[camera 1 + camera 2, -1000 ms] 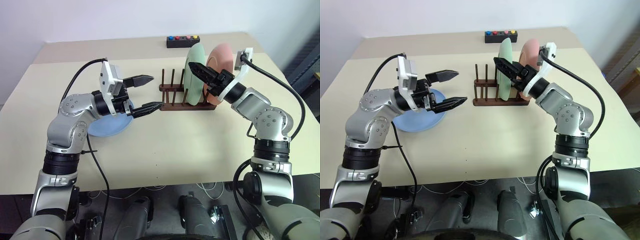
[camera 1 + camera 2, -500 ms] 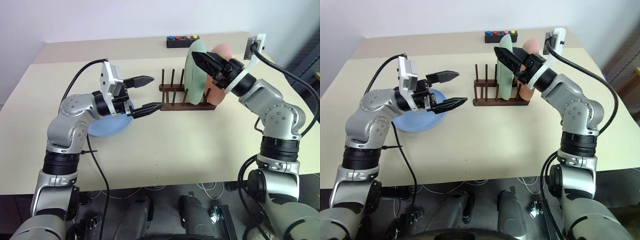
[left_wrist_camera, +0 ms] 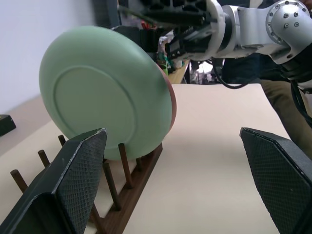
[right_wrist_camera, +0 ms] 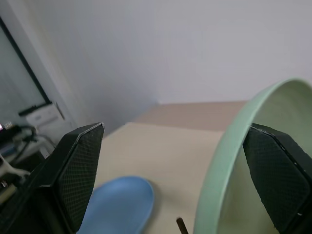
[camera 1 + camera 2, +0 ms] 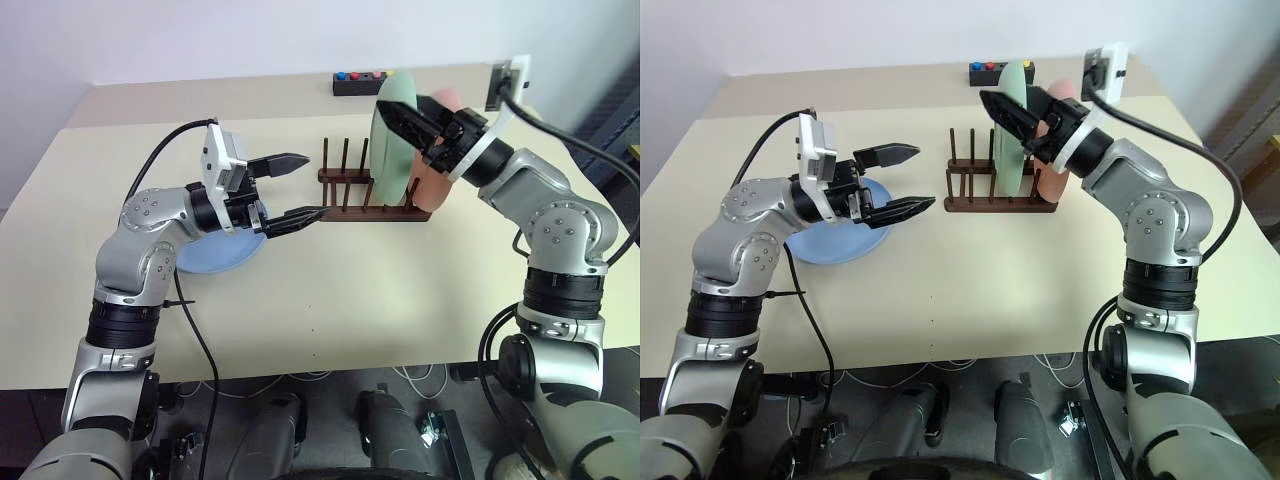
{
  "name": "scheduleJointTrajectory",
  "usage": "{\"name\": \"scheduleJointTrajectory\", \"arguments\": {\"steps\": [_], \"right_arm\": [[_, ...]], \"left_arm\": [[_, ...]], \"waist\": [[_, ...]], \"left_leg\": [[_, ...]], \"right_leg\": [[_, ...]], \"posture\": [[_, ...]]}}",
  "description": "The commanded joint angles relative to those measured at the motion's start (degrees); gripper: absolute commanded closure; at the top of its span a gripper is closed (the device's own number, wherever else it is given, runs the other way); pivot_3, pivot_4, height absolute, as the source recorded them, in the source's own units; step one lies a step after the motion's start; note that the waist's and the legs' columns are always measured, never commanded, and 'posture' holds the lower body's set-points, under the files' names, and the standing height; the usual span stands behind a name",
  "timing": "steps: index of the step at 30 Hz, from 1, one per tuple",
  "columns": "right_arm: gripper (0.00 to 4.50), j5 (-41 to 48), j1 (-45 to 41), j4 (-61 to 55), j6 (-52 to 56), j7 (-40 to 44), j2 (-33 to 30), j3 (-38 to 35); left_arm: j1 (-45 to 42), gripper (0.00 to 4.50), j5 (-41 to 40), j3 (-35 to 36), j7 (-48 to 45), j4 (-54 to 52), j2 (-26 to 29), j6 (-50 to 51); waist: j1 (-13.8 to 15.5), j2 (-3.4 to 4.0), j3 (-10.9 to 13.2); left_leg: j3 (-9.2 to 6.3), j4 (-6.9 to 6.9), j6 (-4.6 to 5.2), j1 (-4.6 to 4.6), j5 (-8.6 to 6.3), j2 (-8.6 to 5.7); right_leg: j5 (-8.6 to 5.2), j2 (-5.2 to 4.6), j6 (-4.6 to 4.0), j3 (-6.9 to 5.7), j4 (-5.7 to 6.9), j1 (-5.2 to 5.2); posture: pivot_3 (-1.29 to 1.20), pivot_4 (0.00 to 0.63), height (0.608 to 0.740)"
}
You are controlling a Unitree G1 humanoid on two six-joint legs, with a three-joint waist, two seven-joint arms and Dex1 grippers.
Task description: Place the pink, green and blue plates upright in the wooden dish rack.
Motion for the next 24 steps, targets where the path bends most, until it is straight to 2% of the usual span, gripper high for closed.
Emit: {"name": "scheduleJointTrajectory", "arguments": {"steps": [1, 4, 12, 21, 24], "right_arm": [[0.02, -3.6, 0.0, -2.4, -2.4, 1.4, -1.8, 2.0], [0.02, -8.2, 0.7, -2.1, -4.3, 2.8, -3.5, 5.0], [0.02, -15.5, -1.2, -1.3, -9.5, 3.6, -4.9, 6.6], [0.02, -17.8, -2.4, -1.4, -11.5, 4.5, -4.8, 6.3], [0.02, -16.0, -2.8, -1.8, -11.5, 3.8, -3.9, 3.6]], "left_arm": [[-1.2, 0.0, -0.2, 0.7, -0.1, -1.1, 0.3, -1.0], [-0.9, 0.0, -0.3, 0.7, 0.0, -1.3, 0.3, -1.1], [-0.5, 0.0, -0.4, 0.7, 0.3, -1.7, 0.1, -1.1], [-0.8, 0.0, -0.4, 0.5, 0.2, -1.4, -0.1, -1.3], [-0.7, 0.0, -0.1, 0.5, 0.2, -1.2, -0.1, -1.4]], "waist": [[0.0, 0.0, 0.0], [0.0, 0.0, 0.0], [0.0, -0.01, 0.0], [0.1, -0.01, 0.0], [0.1, -0.01, 0.0]], "left_leg": [[0.01, 0.0, 0.0, 0.0, 0.0, 0.0], [0.01, 0.0, 0.0, 0.0, 0.0, 0.0], [0.02, 0.01, 0.0, 0.0, 0.0, 0.0], [0.02, 0.01, -0.01, 0.0, 0.0, 0.0], [0.02, 0.01, -0.01, 0.0, 0.0, 0.0]], "right_leg": [[0.0, 0.0, 0.0, 0.0, 0.0, 0.0], [0.0, 0.0, 0.0, 0.0, 0.0, 0.0], [0.0, 0.0, 0.0, 0.0, -0.01, 0.0], [0.0, 0.0, 0.0, 0.0, -0.01, 0.0], [0.0, 0.0, 0.0, 0.0, -0.01, 0.0]], "posture": [[0.0, 0.15, 0.74], [0.0, 0.15, 0.74], [0.0, 0.15, 0.74], [0.0, 0.15, 0.74], [0.0, 0.15, 0.74]]}}
